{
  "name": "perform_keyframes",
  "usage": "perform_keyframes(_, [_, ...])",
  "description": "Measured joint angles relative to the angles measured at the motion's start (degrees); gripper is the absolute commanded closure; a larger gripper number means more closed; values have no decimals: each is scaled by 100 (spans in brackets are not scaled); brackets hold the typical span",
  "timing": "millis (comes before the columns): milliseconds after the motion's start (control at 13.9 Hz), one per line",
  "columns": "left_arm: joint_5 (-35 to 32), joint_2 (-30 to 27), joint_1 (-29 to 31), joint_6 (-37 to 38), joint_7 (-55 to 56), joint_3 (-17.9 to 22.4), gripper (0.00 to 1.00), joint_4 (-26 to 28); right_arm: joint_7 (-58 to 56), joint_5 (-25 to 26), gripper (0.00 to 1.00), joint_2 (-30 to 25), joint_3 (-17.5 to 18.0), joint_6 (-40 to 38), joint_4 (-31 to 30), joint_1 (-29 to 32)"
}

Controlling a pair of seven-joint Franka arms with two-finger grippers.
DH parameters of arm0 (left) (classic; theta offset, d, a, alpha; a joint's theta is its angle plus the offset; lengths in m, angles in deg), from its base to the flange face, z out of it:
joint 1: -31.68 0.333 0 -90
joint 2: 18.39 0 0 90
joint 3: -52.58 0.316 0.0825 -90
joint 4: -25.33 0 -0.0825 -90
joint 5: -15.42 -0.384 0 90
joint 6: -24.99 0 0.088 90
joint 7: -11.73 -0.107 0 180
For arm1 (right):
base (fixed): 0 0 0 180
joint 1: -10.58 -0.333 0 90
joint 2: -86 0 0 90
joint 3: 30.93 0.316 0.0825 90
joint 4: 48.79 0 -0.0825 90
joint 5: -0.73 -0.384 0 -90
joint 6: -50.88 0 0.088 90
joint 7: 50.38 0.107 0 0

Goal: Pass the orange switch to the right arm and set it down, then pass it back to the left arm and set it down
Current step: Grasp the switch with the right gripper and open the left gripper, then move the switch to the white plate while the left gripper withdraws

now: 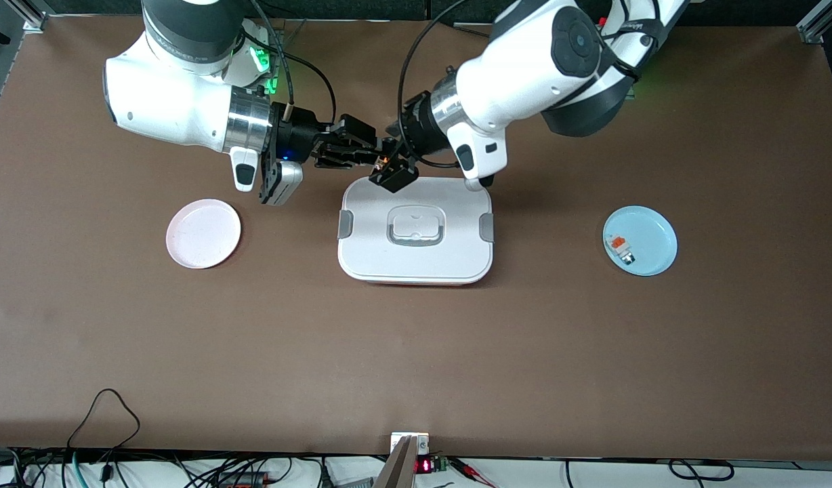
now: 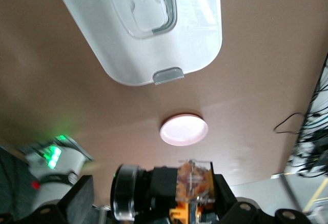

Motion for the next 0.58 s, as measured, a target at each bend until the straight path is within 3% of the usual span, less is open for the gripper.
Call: perform_keyframes(575, [-183,2,1078,1892,-1746,69,0,-48,-453,188,76,17,-65,63,-19,228])
